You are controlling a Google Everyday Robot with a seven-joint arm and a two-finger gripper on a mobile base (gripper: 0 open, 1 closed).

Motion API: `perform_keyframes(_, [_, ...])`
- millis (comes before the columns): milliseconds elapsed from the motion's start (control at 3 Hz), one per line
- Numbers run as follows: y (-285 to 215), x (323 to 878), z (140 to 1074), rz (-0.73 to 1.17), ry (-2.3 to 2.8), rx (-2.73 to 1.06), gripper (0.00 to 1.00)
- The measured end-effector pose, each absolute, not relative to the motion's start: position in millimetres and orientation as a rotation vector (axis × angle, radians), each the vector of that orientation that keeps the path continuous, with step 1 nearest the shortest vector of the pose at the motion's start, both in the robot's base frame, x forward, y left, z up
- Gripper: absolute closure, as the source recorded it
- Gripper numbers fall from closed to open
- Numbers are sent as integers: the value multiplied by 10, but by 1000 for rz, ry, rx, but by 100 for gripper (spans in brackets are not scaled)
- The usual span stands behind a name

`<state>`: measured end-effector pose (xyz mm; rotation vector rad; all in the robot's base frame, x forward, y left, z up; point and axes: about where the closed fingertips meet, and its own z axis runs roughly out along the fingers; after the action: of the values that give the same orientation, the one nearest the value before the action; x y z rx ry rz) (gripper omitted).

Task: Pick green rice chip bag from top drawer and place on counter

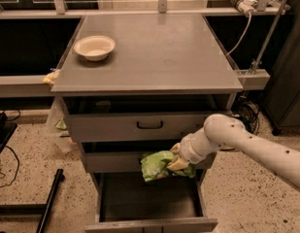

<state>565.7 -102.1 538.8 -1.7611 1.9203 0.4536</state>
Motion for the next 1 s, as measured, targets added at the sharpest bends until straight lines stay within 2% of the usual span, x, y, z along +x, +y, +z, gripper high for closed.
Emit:
perform_keyframes(667, [-1045, 5574, 5599, 487, 1910, -1773, 100])
perform_keyframes(1000, [-1013, 5407, 6136, 485, 1916, -1830, 100])
